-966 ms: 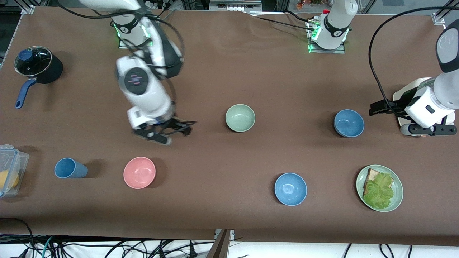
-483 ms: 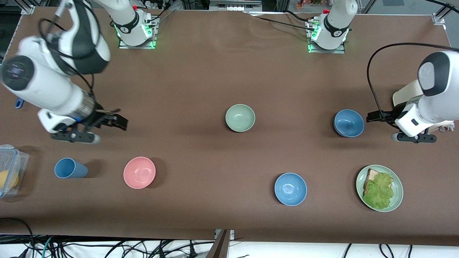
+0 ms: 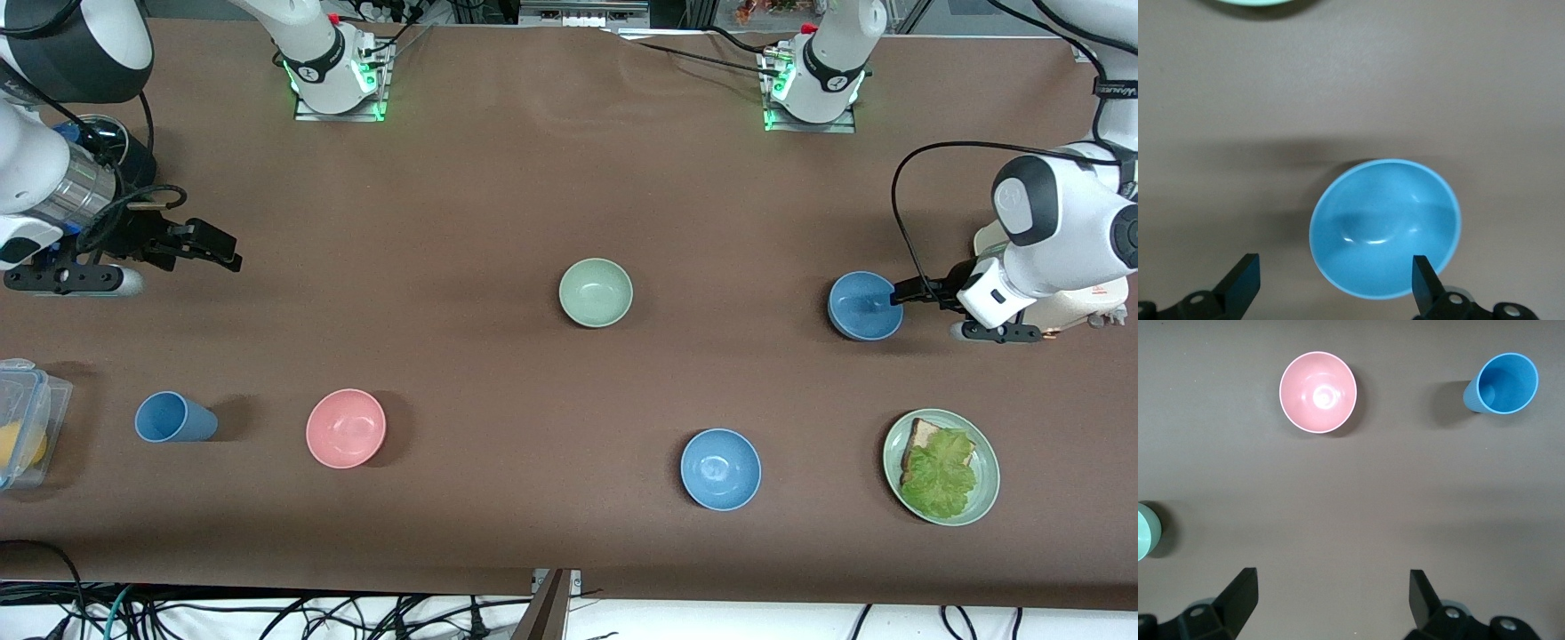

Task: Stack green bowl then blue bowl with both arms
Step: 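Grasp the rim of the light blue bowl with the left gripper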

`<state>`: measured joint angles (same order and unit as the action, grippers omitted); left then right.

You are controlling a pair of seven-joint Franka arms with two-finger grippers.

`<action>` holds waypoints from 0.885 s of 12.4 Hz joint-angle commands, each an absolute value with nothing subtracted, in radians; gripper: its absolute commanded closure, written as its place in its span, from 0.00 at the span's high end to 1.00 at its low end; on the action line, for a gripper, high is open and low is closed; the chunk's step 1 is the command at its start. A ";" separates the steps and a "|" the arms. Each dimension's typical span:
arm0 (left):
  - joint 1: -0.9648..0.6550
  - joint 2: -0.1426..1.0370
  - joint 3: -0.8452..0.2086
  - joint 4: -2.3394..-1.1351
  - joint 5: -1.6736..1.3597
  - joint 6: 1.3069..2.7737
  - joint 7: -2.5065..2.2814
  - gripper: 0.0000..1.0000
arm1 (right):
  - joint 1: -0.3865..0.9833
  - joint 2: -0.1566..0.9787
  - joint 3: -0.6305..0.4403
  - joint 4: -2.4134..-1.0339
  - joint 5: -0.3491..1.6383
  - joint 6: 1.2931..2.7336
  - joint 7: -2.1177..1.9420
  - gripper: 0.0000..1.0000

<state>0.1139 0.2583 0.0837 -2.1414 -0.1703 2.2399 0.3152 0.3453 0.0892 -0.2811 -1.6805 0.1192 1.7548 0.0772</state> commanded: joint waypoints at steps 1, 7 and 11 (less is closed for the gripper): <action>0.143 0.314 0.083 -2.158 -0.250 2.322 0.420 1.00 | 0.292 0.072 -0.217 -1.704 0.104 1.750 0.077 1.00; 0.132 0.357 0.083 -2.241 -0.351 2.487 0.512 0.78 | 0.103 0.052 -0.012 -1.703 0.067 1.743 0.081 1.00; 0.132 0.357 0.083 -2.237 -0.353 2.477 0.512 0.00 | 0.115 0.052 -0.009 -1.697 -0.018 1.740 0.083 1.00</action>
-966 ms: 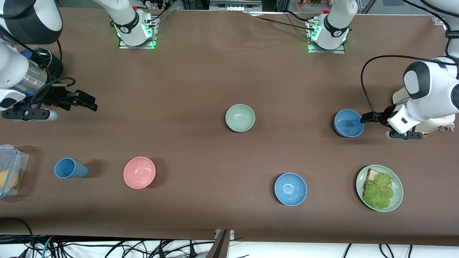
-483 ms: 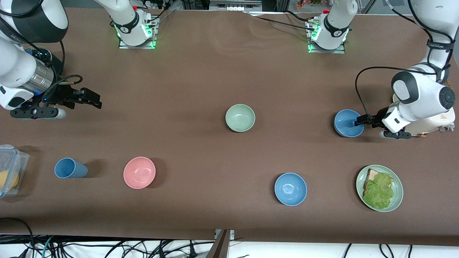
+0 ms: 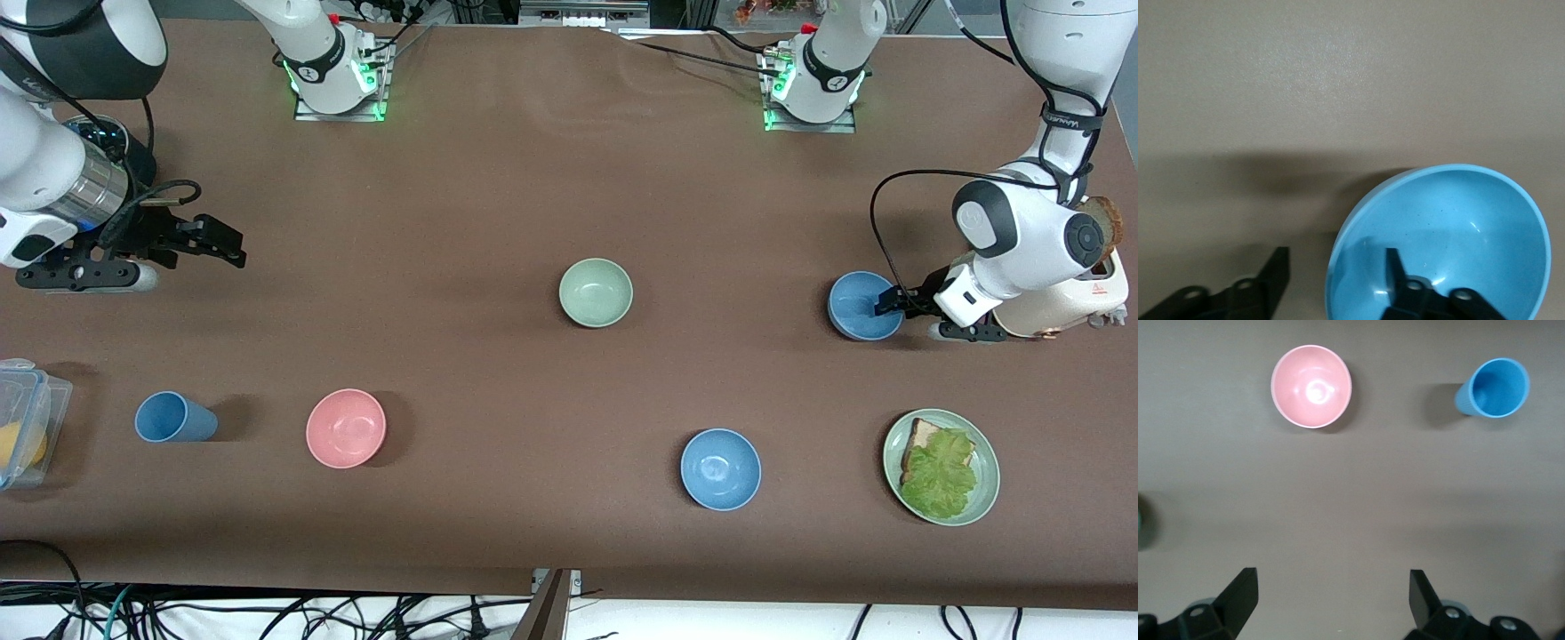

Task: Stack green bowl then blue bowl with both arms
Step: 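Grasp the rim of the light blue bowl with the left gripper, then carry the blue bowl with the left gripper onto the green bowl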

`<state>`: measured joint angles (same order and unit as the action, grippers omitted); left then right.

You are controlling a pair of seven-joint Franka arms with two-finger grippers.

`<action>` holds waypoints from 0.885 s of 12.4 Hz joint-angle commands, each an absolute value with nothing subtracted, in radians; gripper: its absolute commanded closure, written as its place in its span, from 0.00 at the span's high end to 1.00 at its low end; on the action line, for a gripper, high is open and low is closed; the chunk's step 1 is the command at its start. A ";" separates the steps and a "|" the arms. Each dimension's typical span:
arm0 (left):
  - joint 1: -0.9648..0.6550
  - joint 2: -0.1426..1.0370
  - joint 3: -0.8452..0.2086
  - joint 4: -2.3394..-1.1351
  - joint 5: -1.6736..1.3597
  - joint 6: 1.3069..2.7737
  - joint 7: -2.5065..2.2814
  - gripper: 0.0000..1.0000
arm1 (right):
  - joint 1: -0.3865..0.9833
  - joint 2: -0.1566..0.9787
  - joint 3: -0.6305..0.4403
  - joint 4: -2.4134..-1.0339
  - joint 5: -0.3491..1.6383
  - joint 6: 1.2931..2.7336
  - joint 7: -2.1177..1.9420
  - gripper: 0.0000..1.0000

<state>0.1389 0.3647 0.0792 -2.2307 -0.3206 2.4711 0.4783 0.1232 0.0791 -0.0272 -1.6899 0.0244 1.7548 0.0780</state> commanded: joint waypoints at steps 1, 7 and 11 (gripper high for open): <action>0.132 0.357 0.083 -2.234 -0.353 2.473 0.511 0.00 | 0.114 0.052 -0.009 -1.694 -0.018 1.729 0.087 1.00; 0.072 0.313 0.074 -2.088 -0.388 2.254 0.421 0.00 | 0.110 0.072 -0.017 -1.614 -0.011 1.657 0.077 1.00; -0.112 0.299 0.028 -1.916 -0.387 2.120 0.175 0.00 | 0.115 0.080 -0.012 -1.577 -0.008 1.635 0.087 1.00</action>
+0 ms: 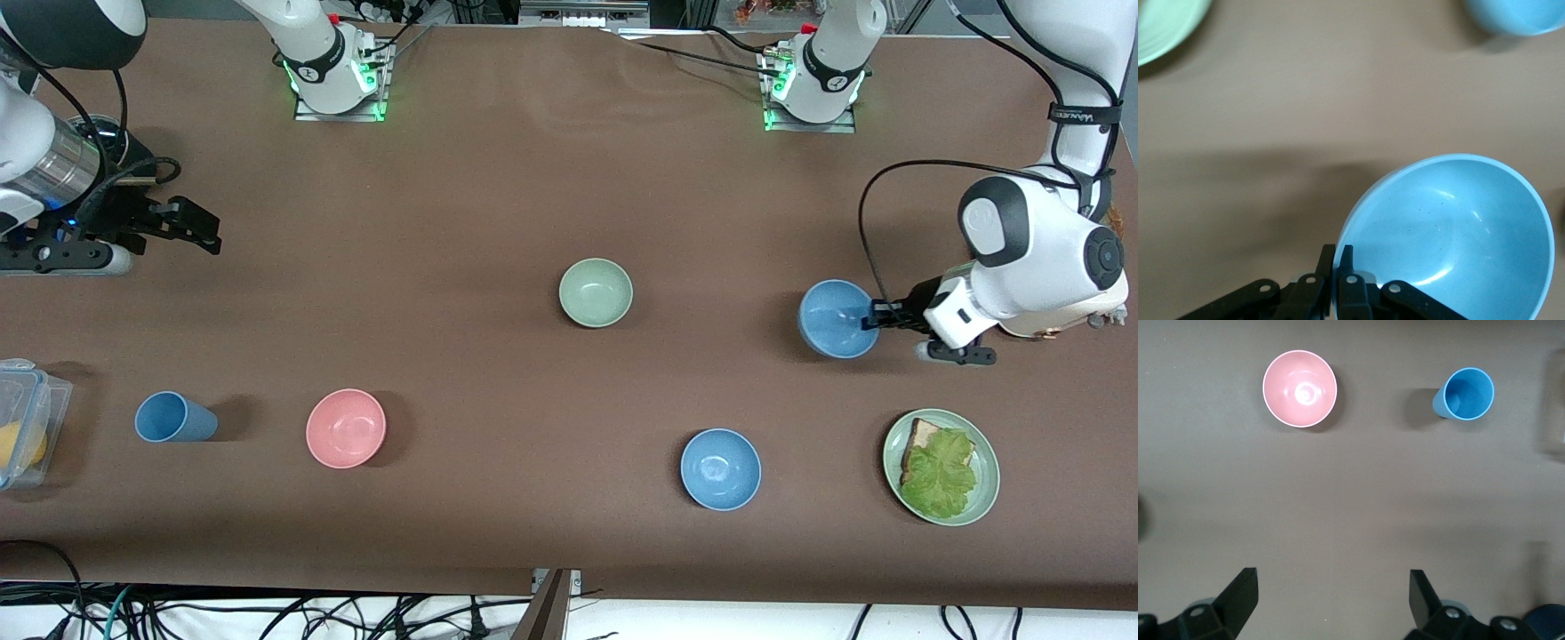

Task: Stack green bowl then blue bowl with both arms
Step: 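Carry the blue bowl with the left gripper onto the green bowl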

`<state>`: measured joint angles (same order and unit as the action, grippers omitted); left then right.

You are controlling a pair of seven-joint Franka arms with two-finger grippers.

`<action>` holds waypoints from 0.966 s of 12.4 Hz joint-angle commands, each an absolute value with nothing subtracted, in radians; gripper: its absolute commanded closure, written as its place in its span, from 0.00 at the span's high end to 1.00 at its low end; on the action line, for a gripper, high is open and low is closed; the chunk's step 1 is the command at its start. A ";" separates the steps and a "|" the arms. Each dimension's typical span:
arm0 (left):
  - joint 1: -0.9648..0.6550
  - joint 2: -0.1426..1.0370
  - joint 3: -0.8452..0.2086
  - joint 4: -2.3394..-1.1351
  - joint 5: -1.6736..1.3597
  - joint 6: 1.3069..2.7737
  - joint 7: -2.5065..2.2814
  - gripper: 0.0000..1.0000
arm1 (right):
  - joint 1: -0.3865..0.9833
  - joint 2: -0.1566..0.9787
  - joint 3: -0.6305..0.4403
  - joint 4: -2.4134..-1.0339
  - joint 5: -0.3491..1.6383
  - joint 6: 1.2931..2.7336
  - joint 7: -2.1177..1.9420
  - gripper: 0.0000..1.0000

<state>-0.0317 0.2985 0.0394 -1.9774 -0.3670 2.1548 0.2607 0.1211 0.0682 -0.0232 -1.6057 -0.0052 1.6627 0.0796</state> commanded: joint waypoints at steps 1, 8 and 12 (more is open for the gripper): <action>-0.164 0.305 0.025 -1.886 -0.387 2.121 0.137 0.00 | 0.110 0.084 -0.015 -1.577 0.001 1.637 0.090 1.00; -0.535 0.443 0.029 -1.755 -0.373 2.199 -0.176 0.00 | 0.106 0.084 -0.020 -1.578 0.028 1.634 0.087 1.00; -0.594 0.474 0.032 -1.756 -0.275 2.204 -0.228 0.00 | 0.100 0.086 -0.023 -1.582 0.028 1.620 0.087 1.00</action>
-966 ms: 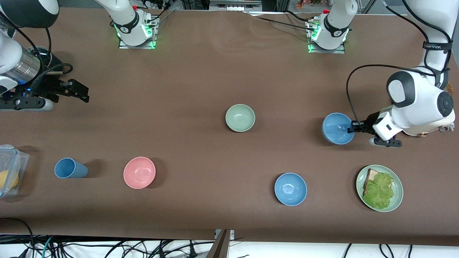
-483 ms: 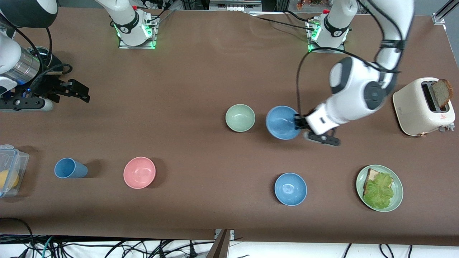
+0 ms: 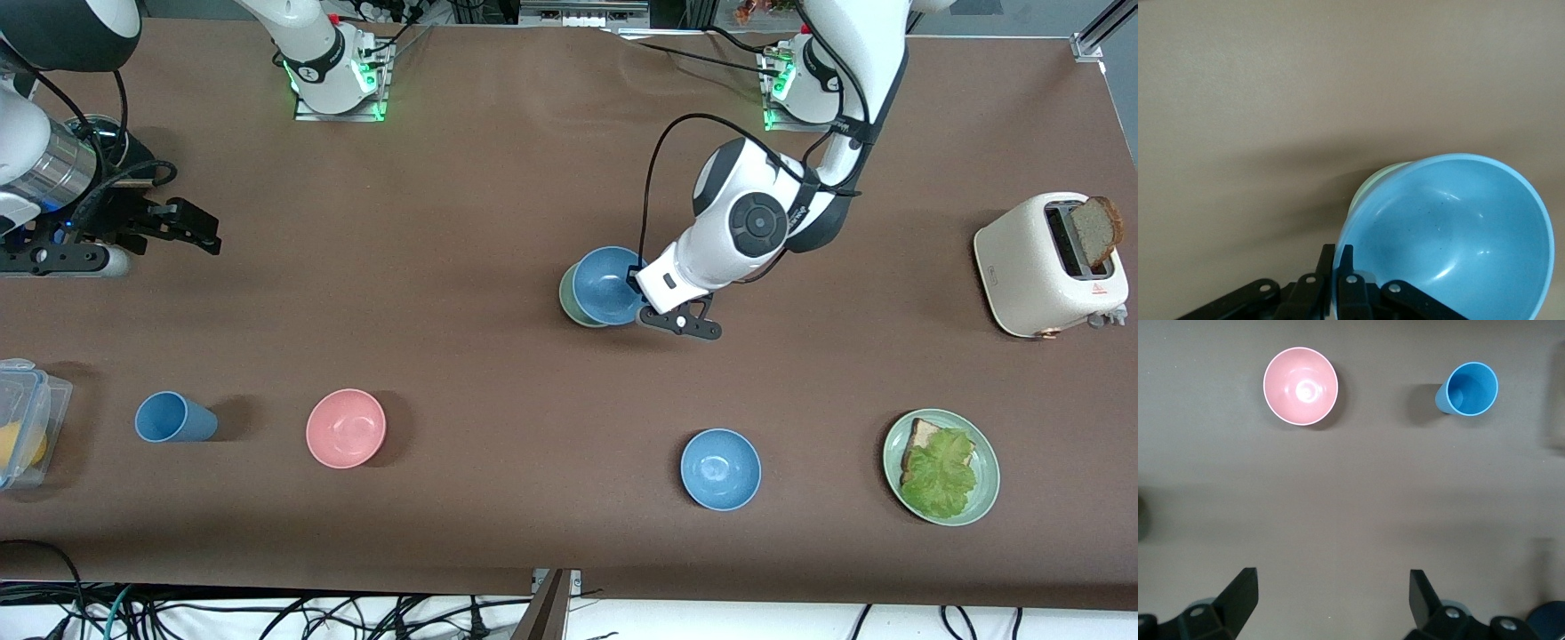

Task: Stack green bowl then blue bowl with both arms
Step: 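Lower the blue bowl into the green bowl and open the left gripper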

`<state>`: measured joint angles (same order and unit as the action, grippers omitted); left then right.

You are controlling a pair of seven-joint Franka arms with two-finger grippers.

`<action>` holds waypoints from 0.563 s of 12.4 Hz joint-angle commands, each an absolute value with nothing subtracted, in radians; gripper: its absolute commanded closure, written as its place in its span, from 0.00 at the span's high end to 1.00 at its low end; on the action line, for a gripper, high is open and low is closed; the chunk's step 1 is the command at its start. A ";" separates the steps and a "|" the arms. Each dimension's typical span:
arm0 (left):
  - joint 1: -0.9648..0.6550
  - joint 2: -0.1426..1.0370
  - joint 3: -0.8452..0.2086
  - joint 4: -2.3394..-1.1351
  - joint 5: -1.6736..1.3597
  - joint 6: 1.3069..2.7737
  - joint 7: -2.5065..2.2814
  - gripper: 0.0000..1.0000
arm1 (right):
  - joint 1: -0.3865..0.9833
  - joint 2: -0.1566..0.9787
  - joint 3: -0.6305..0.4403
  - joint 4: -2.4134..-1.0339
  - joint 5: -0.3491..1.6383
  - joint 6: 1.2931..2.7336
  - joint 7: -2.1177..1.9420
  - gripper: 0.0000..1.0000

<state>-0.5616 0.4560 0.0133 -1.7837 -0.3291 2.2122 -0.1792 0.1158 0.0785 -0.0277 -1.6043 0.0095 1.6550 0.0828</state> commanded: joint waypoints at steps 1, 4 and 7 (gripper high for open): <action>-0.600 0.482 0.032 -1.756 -0.258 2.210 -0.247 0.00 | 0.100 0.086 -0.025 -1.583 0.028 1.617 0.089 1.00; -0.621 0.517 0.032 -1.758 -0.255 2.273 -0.277 0.00 | 0.100 0.086 -0.025 -1.585 0.028 1.615 0.086 1.00; -0.644 0.537 0.034 -1.758 -0.255 2.283 -0.314 0.00 | 0.097 0.086 -0.026 -1.585 0.028 1.615 0.086 1.00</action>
